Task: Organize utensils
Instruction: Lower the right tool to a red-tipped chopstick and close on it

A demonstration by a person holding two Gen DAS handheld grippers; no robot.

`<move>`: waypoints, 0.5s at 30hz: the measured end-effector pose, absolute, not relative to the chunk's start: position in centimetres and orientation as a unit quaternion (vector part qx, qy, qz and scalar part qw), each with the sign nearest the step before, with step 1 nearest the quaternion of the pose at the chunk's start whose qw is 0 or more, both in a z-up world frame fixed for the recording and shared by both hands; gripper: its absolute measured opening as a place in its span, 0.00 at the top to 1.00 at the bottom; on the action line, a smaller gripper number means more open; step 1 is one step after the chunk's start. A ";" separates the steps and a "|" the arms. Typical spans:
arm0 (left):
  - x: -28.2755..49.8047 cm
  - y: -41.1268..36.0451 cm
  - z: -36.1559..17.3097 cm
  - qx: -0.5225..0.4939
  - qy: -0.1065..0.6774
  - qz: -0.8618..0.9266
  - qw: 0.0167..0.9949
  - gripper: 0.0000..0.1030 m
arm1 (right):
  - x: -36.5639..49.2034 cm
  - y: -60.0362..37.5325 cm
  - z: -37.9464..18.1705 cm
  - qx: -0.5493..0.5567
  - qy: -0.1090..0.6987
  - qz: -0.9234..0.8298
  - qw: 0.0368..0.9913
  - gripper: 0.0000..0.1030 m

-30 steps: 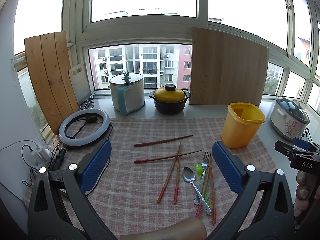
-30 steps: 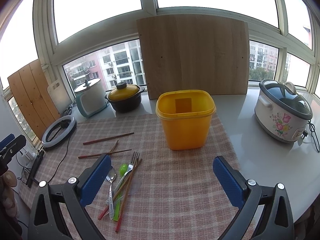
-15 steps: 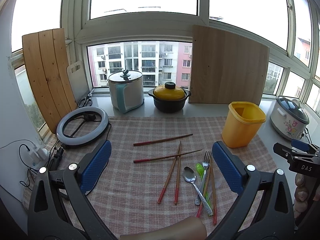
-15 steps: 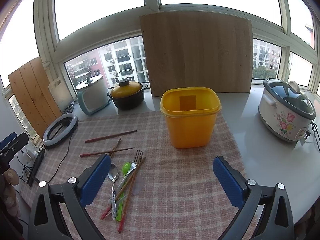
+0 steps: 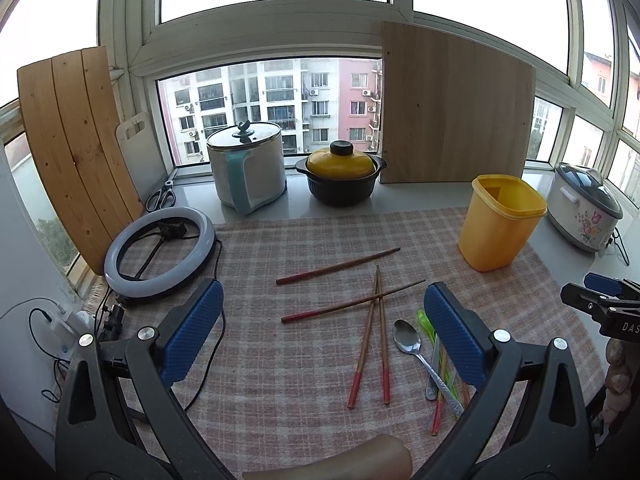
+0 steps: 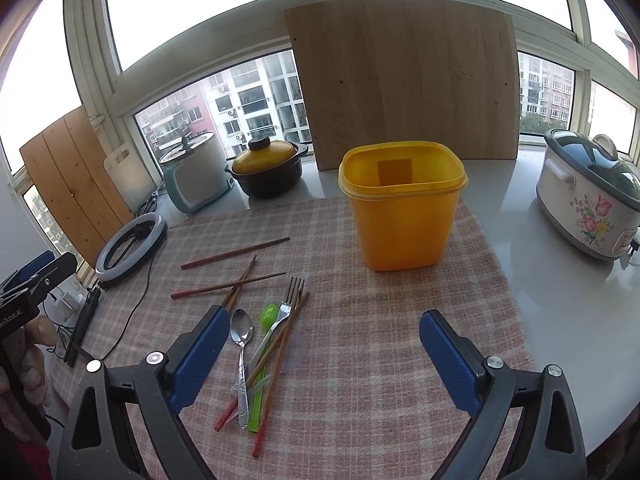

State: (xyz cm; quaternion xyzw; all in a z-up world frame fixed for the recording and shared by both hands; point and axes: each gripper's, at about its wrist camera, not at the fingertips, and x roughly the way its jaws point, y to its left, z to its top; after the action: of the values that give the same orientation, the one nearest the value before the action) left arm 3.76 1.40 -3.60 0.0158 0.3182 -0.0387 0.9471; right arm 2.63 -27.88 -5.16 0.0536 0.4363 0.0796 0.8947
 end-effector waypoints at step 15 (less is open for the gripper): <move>8.1 4.5 -7.8 0.033 0.396 -0.114 0.911 0.30 | 5.1 -26.7 -12.2 0.139 0.539 0.132 0.820 0.43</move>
State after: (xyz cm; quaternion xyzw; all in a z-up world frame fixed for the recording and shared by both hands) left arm 8.08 4.49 -7.76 0.0330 0.3957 -0.1142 0.9107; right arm 5.11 -26.71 -12.24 0.1390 0.5387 0.1317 0.8205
